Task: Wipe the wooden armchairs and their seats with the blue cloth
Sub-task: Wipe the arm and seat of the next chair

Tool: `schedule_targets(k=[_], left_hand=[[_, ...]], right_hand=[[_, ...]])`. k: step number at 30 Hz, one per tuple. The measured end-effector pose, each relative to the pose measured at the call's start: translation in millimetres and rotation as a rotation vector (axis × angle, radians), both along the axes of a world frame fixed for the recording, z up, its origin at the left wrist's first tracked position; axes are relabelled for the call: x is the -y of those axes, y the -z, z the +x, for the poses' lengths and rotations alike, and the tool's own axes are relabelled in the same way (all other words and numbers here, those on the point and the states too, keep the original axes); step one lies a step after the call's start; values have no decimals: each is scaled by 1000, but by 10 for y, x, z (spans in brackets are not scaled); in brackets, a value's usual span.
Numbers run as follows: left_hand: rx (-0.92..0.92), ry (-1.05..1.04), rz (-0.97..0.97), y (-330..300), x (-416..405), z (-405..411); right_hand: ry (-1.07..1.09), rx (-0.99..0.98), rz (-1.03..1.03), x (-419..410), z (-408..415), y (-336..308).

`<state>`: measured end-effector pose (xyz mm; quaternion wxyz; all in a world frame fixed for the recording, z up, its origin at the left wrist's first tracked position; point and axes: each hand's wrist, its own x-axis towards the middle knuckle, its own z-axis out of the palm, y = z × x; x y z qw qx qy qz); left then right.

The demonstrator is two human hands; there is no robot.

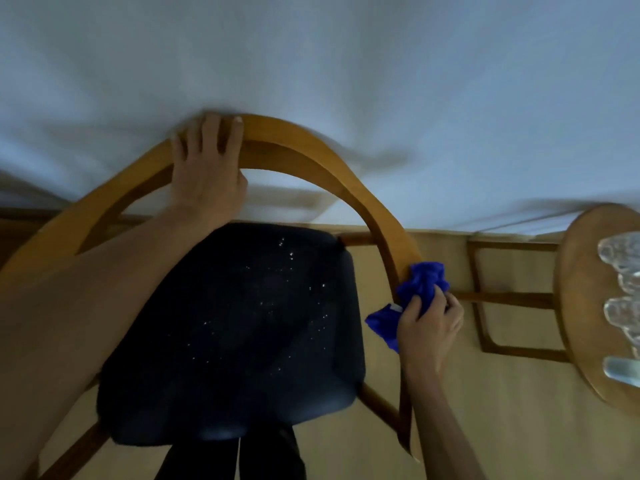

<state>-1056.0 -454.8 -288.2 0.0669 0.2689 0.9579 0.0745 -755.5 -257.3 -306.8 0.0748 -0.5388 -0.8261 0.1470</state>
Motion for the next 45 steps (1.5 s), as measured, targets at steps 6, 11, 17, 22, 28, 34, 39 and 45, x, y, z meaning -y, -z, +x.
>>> schedule_targets(k=[6,11,17,22,28,34,39,45], left_hand=[[-97,238,-109,-19,-453,151],[-77,470,-212,-28,-1108,370],[171,609,-305,53,-1677,954],[285,553,-329,161,-1796,1284],[271,544,-360,188,-1825,1289],[247,519,-372,205,-1815,1285],[267,515,-393,161,-1849,1289],[300,511,-333,123,-1842,1302]], right_hand=[[221,8,-62,75,100,13],[-217,156,68,-90,-710,167],[-93,130,131,111,285,293],[138,85,79,814,1387,178],[180,49,21,257,515,138],[-15,82,5,210,597,142],[155,30,-38,775,1501,141],[122,-28,133,398,918,212]])
